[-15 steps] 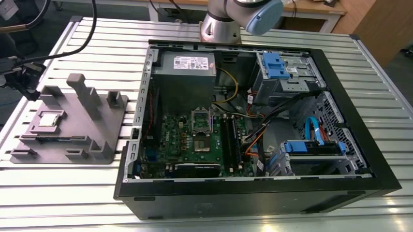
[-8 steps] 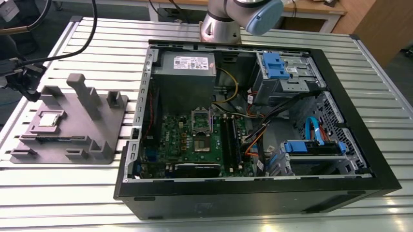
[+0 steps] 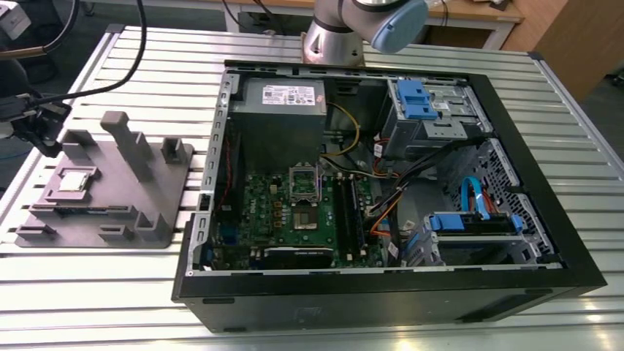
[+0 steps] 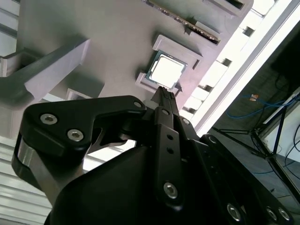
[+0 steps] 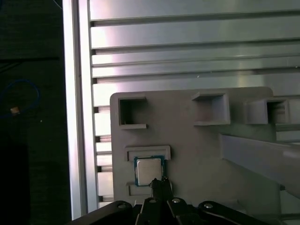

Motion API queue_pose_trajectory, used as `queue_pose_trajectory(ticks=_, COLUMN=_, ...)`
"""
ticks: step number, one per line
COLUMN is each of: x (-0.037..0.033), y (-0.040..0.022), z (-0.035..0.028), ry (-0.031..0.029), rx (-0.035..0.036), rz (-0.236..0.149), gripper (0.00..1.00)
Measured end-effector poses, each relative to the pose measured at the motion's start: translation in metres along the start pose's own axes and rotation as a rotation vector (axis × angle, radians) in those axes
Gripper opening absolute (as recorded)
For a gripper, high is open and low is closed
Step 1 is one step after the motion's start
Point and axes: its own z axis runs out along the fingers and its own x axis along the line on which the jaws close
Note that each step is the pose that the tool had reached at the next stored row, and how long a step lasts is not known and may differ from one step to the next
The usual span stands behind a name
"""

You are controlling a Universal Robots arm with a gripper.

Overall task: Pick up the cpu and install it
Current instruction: 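Pick up the cpu and move it towards the insertion slot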

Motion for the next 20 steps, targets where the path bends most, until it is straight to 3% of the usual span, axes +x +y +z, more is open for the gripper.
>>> queue_pose_trajectory(ticks=20, x=0.0007, y=-0.0057, z=0.0338, ry=0.004, rx=0.0003, rz=0.0, gripper=0.11)
